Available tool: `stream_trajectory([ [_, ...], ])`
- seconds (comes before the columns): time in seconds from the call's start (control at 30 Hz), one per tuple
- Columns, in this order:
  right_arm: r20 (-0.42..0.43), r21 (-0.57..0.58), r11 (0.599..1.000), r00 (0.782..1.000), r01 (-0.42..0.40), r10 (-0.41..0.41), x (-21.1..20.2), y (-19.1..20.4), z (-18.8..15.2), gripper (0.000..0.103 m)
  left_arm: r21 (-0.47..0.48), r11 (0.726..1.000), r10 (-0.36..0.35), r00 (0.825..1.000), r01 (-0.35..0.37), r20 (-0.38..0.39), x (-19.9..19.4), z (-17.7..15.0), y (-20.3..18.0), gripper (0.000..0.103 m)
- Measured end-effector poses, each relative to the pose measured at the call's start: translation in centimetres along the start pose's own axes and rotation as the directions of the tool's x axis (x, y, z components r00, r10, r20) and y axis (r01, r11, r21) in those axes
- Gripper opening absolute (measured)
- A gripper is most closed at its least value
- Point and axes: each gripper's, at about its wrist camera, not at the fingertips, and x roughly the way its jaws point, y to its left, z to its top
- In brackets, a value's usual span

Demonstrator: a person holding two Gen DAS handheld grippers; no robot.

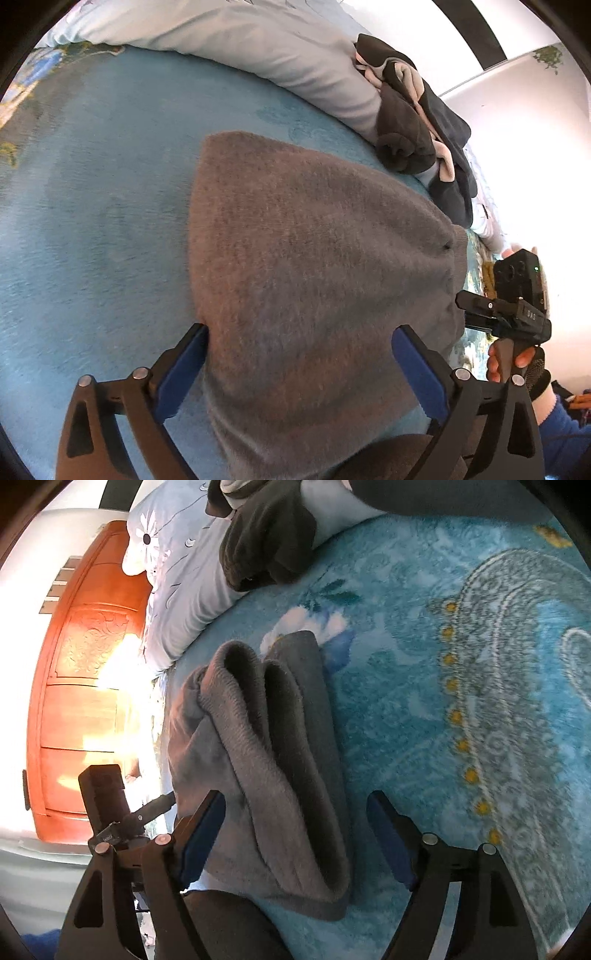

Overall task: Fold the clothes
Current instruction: 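Grasp the sides of the folded sweatshirt with both grippers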

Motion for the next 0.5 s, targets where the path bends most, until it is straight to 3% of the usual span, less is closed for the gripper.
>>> stream_trajectory([
  [0.2, -0.005, -0.008, 0.998, 0.998, -0.070, 0.070, 0.5, 0.1, 0.4, 0.099, -0.058, 0.997, -0.059, 0.998, 0.060, 0.024, 0.1, 0.0, 1.3, 0.103],
  [0.5, 0.009, 0.009, 0.991, 0.991, -0.134, 0.134, 1.1, -0.1, 0.8, 0.100, -0.056, 0.996, -0.061, 0.998, 0.063, 0.023, 0.4, -0.1, 1.4, 0.103],
])
